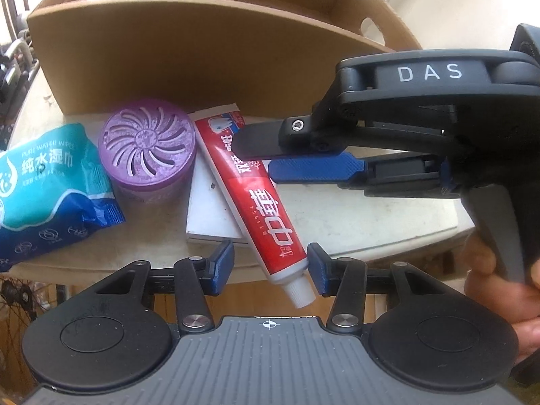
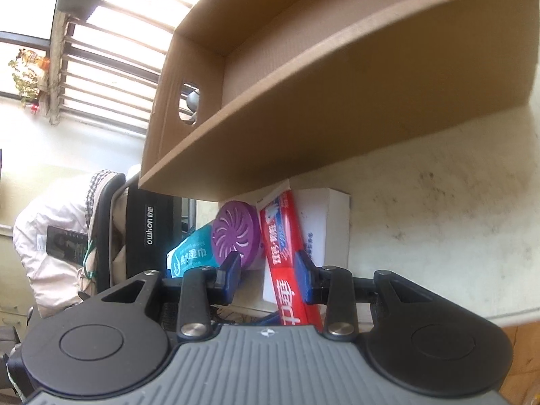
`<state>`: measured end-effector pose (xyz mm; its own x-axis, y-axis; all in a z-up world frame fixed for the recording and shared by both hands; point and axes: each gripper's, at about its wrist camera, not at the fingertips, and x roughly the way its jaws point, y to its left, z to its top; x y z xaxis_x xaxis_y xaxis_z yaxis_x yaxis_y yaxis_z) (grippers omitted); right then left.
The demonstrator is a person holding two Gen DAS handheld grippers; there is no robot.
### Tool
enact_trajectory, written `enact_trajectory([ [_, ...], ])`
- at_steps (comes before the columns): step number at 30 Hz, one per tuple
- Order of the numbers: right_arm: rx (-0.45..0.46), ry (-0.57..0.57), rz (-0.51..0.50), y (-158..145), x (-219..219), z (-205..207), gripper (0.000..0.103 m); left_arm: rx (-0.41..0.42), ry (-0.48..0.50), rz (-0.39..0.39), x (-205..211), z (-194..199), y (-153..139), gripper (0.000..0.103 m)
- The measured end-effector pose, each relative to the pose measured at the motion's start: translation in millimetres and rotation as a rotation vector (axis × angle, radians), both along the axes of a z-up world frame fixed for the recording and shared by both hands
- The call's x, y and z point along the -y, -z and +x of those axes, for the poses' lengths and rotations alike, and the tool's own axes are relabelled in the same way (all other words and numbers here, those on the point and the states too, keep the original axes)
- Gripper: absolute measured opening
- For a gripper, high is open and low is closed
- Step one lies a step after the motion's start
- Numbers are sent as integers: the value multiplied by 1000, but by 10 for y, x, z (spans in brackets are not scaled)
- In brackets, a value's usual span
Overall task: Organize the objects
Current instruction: 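Lift the toothpaste tube upright with the right gripper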
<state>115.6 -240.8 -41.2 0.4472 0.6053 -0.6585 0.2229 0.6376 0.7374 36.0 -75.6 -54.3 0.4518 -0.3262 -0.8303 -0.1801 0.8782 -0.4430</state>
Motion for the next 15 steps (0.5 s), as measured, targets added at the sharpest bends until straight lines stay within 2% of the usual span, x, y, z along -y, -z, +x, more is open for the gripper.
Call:
enact_trajectory([
  [4, -23, -22, -32, 50, -13, 27, 38, -5, -7, -10, 21, 10, 16, 43],
  [15, -72, -41, 16, 130, -5, -76, 38, -2, 13, 18, 156, -34, -56, 41],
])
